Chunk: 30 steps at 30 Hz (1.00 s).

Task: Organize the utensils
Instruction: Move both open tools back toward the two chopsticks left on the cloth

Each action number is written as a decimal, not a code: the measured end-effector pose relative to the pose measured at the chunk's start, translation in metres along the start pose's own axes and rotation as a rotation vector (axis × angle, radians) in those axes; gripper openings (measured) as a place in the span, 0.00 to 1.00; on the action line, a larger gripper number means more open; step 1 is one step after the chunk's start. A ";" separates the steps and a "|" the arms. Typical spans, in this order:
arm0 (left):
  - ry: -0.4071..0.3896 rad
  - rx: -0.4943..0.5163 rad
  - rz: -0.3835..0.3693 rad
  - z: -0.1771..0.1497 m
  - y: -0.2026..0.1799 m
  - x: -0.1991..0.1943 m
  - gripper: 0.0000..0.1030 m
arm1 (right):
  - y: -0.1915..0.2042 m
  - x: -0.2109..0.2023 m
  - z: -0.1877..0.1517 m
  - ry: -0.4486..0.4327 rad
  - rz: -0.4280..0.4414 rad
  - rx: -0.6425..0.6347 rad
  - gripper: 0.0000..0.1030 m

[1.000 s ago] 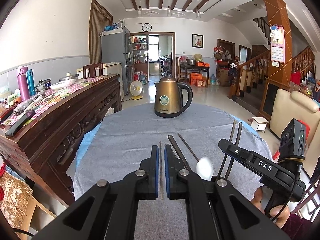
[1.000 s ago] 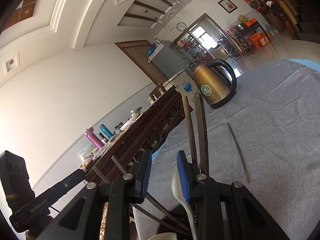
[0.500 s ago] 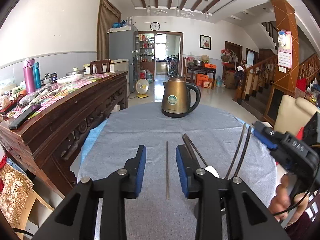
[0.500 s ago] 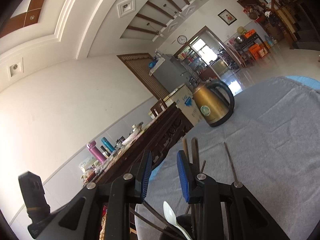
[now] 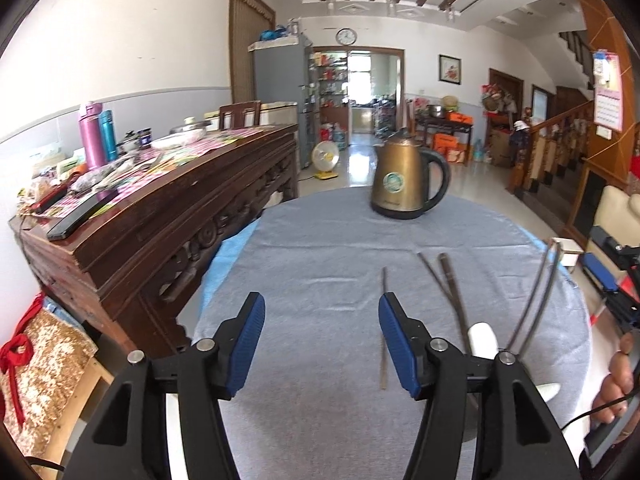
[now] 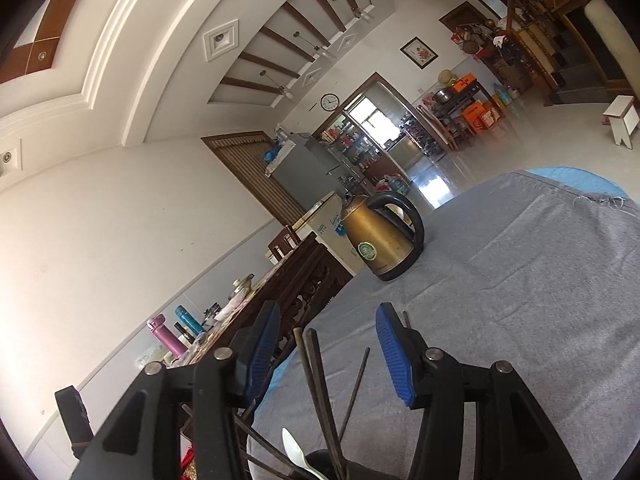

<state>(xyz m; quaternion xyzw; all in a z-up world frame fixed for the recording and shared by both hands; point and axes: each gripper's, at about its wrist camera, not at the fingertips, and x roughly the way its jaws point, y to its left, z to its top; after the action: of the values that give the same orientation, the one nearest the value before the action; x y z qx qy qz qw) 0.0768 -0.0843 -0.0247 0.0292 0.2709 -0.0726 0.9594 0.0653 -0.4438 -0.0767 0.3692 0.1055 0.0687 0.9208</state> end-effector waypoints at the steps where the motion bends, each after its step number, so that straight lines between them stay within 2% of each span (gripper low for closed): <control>1: 0.004 -0.001 0.008 -0.001 0.001 0.001 0.59 | -0.001 0.001 0.000 0.006 -0.002 0.001 0.53; 7: 0.029 0.002 0.057 -0.006 0.008 0.008 0.59 | 0.002 0.007 -0.004 0.034 -0.019 -0.001 0.53; 17: 0.096 -0.013 0.099 -0.013 0.018 0.024 0.59 | -0.008 0.015 -0.006 0.068 -0.067 0.020 0.53; 30: 0.159 -0.007 0.120 -0.020 0.023 0.042 0.59 | -0.021 0.030 -0.013 0.146 -0.136 0.029 0.53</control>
<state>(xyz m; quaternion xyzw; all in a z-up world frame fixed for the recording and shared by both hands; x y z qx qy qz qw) 0.1055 -0.0653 -0.0638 0.0478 0.3443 -0.0115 0.9376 0.0921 -0.4437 -0.1048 0.3683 0.1983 0.0313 0.9078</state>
